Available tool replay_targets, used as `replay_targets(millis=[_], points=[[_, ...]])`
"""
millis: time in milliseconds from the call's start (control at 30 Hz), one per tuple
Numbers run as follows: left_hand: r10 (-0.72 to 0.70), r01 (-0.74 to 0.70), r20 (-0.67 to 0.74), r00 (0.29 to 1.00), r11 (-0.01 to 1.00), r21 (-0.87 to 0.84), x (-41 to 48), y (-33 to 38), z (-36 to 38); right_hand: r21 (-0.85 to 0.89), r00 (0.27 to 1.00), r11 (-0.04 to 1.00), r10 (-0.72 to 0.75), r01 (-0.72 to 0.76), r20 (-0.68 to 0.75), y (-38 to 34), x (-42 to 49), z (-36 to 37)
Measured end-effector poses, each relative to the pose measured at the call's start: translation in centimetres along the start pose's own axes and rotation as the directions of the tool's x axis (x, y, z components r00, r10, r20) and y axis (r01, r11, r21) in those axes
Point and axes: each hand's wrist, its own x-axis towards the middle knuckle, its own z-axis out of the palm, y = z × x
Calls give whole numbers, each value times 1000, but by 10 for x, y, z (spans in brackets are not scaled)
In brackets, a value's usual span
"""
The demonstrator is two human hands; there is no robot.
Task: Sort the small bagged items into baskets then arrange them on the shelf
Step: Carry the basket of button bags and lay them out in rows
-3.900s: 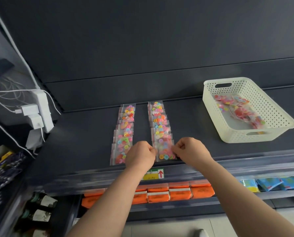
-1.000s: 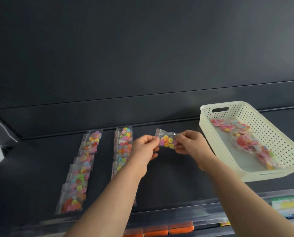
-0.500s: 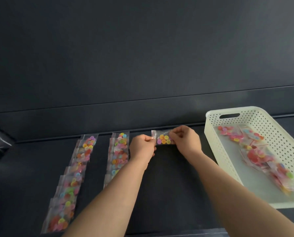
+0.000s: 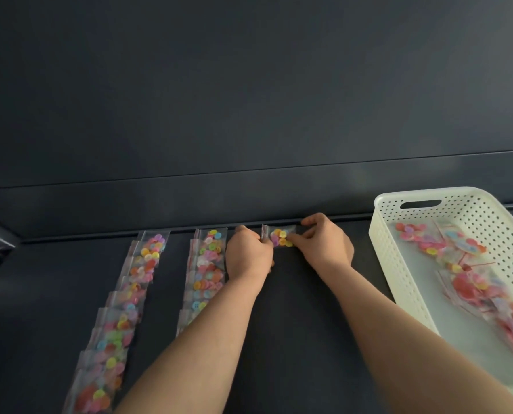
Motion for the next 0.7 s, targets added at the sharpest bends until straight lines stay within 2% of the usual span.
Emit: replay_targets(millis=[100,167,300,433,533,700], points=[[-15,16,11,1000,995,-99,-3,0,-4,66,998,998,-11,8,54,-1,2,-4],[11,-9,8,1000,989,-151,-8,1,-7,95,996,993,-71,65,62,-4,1,-13],[137,-120,70,988,971,-208,-26,15,-8,-97,966,964,-253,247,-55,-8,-13,-53],[237,-161,264,935,946,-280,-54,44,2,-279,908,913,-361,297,-212,18,-34,-100],[294,-188,389,873,939,-287,-79,65,18,-377,899,894,-353,242,-259,52,-42,-131],[341,-242,454,823,934,-263,-114,80,45,-470,963,881,-174,58,-207,115,-38,-168]])
